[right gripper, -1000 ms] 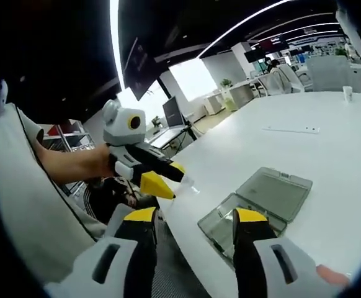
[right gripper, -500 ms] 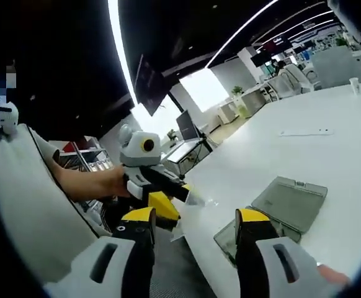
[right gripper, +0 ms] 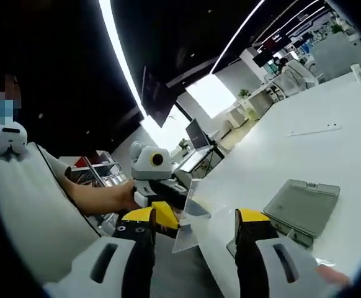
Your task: Insert the divider into the dual guide fixture by aligning both edges with the guide slots and pushing it downward to the bottom, including one-sided entry, uneven engagement, binding, and posture correction.
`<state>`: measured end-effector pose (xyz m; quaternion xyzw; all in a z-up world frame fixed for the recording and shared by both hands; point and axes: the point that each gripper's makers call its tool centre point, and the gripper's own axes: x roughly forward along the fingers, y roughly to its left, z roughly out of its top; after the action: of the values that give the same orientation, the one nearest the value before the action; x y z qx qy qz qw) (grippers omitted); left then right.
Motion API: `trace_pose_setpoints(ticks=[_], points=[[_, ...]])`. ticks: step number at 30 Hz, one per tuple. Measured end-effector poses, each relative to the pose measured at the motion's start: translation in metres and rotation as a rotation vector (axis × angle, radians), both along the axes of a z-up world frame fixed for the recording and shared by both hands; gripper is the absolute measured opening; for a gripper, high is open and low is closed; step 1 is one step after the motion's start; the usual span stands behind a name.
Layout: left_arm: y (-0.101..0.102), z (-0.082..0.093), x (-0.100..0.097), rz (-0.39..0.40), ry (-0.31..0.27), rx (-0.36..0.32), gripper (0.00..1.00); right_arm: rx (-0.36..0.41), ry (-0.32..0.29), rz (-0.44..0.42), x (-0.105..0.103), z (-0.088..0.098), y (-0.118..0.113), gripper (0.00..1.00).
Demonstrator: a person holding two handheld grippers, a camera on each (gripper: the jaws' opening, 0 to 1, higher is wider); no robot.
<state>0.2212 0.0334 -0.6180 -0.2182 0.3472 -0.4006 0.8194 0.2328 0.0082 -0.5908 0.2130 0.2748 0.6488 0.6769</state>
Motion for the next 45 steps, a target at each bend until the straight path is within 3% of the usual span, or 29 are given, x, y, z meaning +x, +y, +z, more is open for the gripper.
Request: trace_pose_setpoints(ticks=[4, 31, 45], points=[[-0.003, 0.000, -0.003, -0.018, 0.003, -0.020, 0.26, 0.045, 0.040, 0.018, 0.000, 0.006, 0.001, 0.51], [-0.024, 0.020, -0.015, -0.120, -0.019, -0.178, 0.26, 0.068, 0.087, 0.093, -0.006, 0.008, 0.009, 0.50], [-0.031, 0.024, -0.018, -0.156, -0.018, -0.213, 0.26, 0.125, 0.122, 0.124, -0.010, 0.017, 0.013, 0.46]])
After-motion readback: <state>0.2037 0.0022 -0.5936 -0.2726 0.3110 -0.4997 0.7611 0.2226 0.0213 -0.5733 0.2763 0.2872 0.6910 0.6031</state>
